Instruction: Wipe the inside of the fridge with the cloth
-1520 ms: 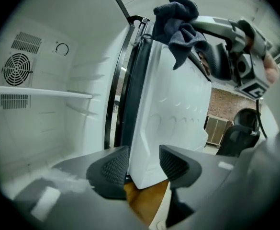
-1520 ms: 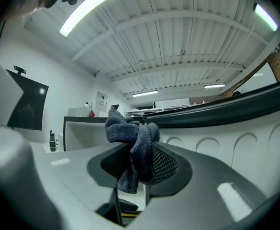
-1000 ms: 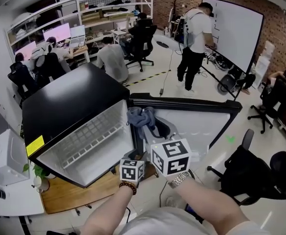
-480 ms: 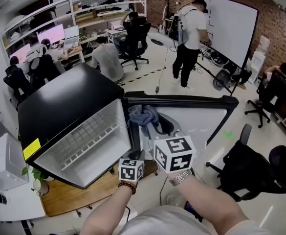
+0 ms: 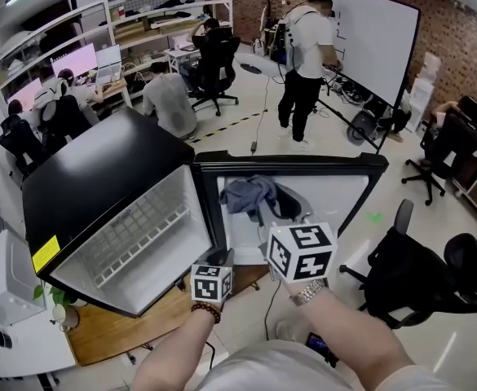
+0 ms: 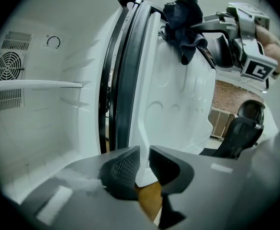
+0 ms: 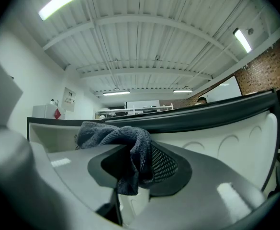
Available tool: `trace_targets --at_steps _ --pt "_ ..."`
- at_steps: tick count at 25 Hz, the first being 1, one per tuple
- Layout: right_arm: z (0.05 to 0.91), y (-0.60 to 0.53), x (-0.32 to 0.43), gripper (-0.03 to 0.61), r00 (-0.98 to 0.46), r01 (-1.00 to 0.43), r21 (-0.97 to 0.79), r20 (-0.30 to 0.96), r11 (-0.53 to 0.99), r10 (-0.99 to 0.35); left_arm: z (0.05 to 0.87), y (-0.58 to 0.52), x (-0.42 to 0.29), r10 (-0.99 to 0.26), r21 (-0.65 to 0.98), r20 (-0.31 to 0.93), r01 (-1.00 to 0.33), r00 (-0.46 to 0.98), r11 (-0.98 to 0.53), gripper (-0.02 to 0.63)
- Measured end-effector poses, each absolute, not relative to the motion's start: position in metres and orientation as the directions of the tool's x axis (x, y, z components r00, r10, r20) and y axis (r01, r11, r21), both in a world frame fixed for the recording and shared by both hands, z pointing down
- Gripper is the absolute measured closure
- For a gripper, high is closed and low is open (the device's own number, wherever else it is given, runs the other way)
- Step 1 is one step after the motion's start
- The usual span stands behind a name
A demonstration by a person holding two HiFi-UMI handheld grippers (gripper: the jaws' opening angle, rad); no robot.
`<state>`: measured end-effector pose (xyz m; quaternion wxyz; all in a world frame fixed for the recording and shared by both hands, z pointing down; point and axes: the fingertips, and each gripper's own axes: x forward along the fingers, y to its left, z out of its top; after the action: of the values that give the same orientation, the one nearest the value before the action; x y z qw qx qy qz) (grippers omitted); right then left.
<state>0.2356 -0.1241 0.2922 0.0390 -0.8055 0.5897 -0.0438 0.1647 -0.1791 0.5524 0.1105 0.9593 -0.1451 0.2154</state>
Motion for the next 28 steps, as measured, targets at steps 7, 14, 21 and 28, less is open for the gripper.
trace_targets --at_steps 7,14,21,28 --pt "0.293 -0.101 0.258 0.456 0.354 -0.927 -0.127 0.019 -0.353 -0.935 0.553 -0.18 0.165 -0.23 0.15 0.442 -0.324 0.867 -0.934 0.548" --pt "0.293 -0.073 0.282 0.456 0.41 -0.903 -0.133 0.017 -0.408 -0.912 0.552 -0.179 0.164 -0.228 0.149 0.443 -0.323 0.867 -0.935 0.548" --pt "0.294 -0.04 0.314 0.456 0.479 -0.868 -0.139 0.018 -0.477 -0.878 0.551 -0.179 0.164 -0.23 0.15 0.442 -0.325 0.867 -0.934 0.548" --pt "0.295 0.001 0.35 0.456 0.565 -0.813 -0.155 0.017 -0.561 -0.825 0.553 -0.18 0.163 -0.235 0.154 0.443 -0.331 0.865 -0.931 0.548"
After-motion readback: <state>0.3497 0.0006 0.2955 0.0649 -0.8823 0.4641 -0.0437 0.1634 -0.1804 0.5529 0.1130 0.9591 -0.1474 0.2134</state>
